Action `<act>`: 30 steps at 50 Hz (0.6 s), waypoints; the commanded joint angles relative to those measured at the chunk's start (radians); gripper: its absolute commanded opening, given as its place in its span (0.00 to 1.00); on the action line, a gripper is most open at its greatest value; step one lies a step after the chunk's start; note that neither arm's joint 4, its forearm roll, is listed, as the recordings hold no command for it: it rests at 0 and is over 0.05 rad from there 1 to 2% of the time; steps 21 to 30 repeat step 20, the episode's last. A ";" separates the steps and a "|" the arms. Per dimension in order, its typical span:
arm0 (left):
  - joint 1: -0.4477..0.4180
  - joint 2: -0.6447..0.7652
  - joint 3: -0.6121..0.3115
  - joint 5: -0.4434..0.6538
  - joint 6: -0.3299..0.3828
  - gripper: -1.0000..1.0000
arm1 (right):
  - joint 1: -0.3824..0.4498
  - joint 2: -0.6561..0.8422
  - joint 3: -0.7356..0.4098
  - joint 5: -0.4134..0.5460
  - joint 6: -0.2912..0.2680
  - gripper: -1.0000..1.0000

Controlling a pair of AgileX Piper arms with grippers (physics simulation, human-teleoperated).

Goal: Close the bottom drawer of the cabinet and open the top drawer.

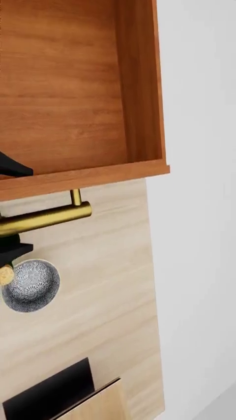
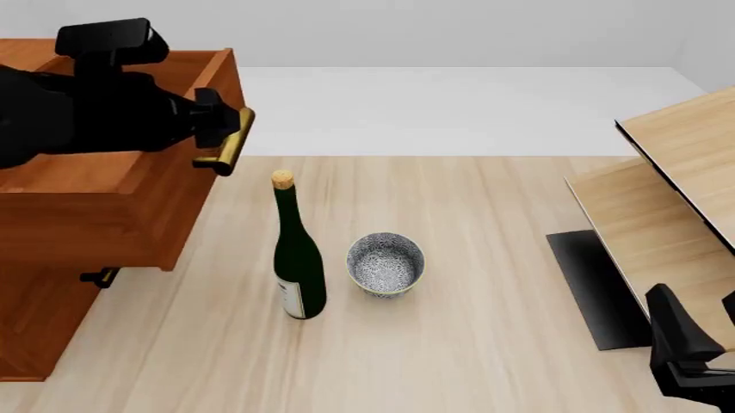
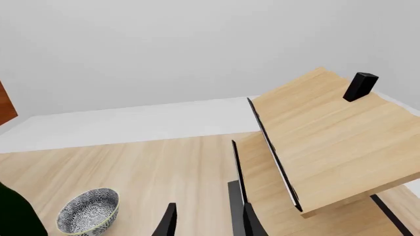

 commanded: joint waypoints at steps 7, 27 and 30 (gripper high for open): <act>-0.058 0.023 -0.040 -0.004 0.000 1.00 | -0.003 0.012 -0.001 -0.010 0.005 1.00; -0.015 -0.013 -0.066 0.039 0.039 1.00 | 0.000 0.001 0.001 -0.002 0.001 1.00; -0.015 -0.013 -0.066 0.039 0.039 1.00 | 0.000 0.001 0.001 -0.002 0.001 1.00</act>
